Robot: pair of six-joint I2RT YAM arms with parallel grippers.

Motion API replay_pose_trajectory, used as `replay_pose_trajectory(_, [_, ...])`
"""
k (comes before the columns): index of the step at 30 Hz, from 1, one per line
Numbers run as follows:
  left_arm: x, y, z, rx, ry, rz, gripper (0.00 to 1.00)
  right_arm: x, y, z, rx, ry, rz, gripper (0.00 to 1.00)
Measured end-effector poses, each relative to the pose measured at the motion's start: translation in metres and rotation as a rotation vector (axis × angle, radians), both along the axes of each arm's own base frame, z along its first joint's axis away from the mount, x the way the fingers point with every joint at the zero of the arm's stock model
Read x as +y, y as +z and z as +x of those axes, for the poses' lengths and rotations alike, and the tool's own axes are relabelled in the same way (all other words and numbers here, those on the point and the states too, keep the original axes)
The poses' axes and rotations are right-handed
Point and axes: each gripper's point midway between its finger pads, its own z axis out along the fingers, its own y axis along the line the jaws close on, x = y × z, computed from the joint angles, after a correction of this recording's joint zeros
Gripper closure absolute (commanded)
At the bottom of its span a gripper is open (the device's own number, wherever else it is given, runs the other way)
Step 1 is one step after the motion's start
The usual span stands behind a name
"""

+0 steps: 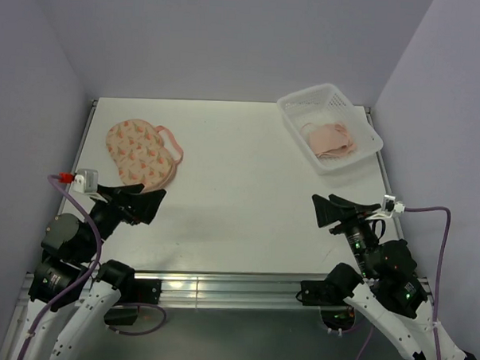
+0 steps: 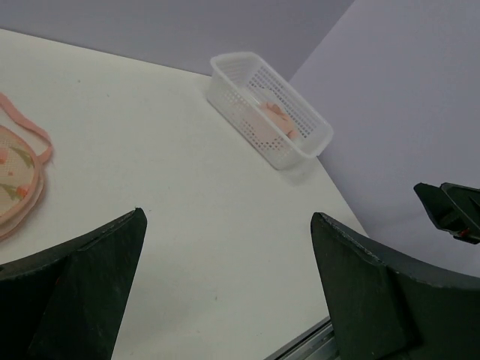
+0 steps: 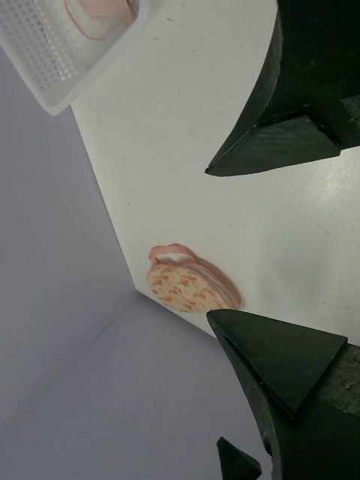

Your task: Place the bra in the laundry bag and zip it closed

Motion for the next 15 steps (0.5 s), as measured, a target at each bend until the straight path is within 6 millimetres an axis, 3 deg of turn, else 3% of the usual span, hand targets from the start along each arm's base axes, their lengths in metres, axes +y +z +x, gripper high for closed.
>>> replay_pose_trajectory(12, [0.01, -0.005, 0.013, 0.045, 0.08, 0.023, 0.01, 0.002, -0.005, 0.008, 0.026, -0.026, -0.026, 0.22])
replay_pose_trajectory(15, [0.011, -0.007, 0.015, 0.054, 0.092, 0.023, 0.01, 0.003, -0.006, 0.009, 0.029, -0.024, -0.029, 0.28])
